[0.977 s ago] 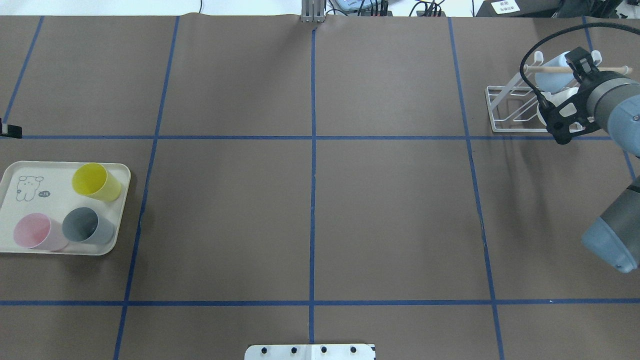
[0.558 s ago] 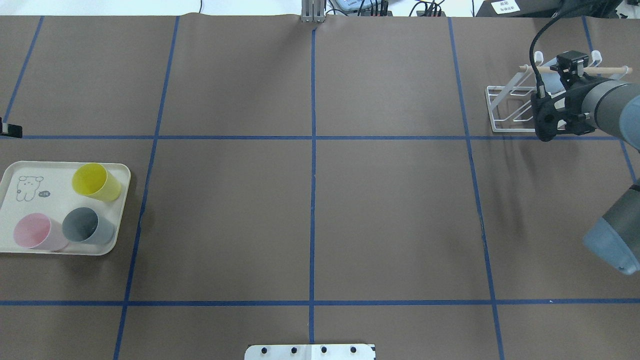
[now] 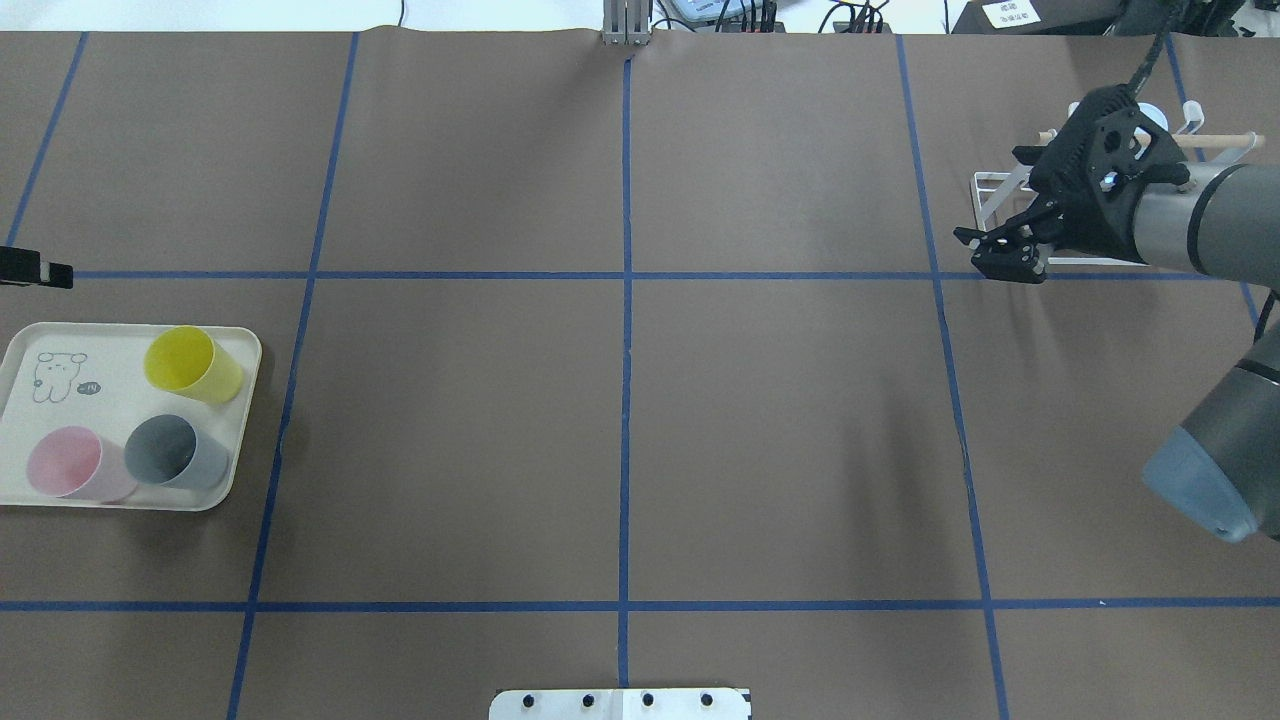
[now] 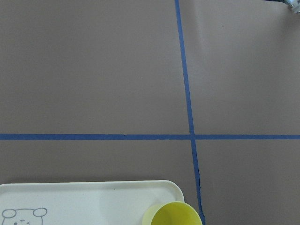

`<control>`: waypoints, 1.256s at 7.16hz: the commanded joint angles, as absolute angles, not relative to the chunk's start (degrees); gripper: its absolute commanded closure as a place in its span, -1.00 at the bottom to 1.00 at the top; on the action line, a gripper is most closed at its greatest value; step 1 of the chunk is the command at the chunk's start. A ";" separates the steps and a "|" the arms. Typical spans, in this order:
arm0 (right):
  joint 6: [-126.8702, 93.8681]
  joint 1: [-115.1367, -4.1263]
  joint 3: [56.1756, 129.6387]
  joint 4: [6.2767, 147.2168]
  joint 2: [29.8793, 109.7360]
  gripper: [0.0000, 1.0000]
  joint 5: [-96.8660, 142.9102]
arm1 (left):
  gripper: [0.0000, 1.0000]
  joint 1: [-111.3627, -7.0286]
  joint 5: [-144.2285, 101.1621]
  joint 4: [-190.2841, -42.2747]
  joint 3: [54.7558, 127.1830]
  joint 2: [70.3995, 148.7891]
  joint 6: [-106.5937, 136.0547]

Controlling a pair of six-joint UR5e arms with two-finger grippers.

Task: Transfer IKEA cup to right arm and place on rack

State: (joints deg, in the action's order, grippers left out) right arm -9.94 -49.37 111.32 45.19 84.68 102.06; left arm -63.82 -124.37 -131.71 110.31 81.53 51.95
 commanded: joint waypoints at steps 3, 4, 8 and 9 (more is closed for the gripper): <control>-17.49 -47.55 111.71 54.58 76.65 -1.00 113.82 | -1.00 -53.82 -114.28 -131.13 103.91 85.50 55.70; -17.49 -47.11 111.71 54.49 76.12 -1.00 114.34 | -1.00 -50.66 -111.73 -131.22 101.97 86.91 56.77; -17.49 -45.88 111.45 54.49 74.71 -1.00 113.56 | -0.77 -50.01 -112.32 -131.57 101.77 86.93 56.60; -17.49 -45.53 111.36 54.49 74.71 -1.00 113.55 | -0.68 -50.01 -112.32 -131.66 101.78 86.58 56.60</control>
